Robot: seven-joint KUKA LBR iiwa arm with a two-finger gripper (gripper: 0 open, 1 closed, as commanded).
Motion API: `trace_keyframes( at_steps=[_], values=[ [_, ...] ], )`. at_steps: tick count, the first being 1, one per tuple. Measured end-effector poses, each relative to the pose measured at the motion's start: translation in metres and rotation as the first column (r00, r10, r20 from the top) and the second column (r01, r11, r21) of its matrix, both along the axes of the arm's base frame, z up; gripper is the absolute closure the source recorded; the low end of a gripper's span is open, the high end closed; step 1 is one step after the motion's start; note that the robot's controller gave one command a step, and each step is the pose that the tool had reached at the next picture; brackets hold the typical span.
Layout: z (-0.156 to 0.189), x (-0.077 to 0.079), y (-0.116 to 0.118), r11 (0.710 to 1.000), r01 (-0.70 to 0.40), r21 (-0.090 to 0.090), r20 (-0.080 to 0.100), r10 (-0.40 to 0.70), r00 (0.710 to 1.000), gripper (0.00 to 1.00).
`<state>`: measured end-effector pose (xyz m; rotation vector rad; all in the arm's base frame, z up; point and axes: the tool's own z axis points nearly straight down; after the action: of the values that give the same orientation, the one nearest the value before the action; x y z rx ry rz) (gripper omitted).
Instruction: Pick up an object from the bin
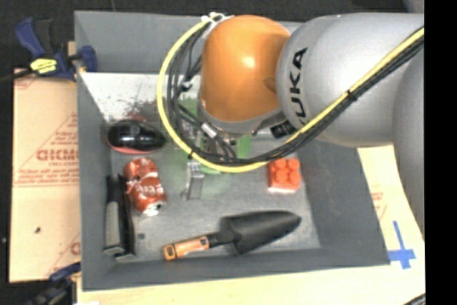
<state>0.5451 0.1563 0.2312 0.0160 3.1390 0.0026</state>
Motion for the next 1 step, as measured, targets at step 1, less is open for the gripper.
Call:
trace_keyframes(
  at_steps=[1],
  values=[
    [0.0, 0.0, 0.0, 1.0, 0.0, 0.0, 0.0, 0.0, 1.0, 0.0]
  ],
)
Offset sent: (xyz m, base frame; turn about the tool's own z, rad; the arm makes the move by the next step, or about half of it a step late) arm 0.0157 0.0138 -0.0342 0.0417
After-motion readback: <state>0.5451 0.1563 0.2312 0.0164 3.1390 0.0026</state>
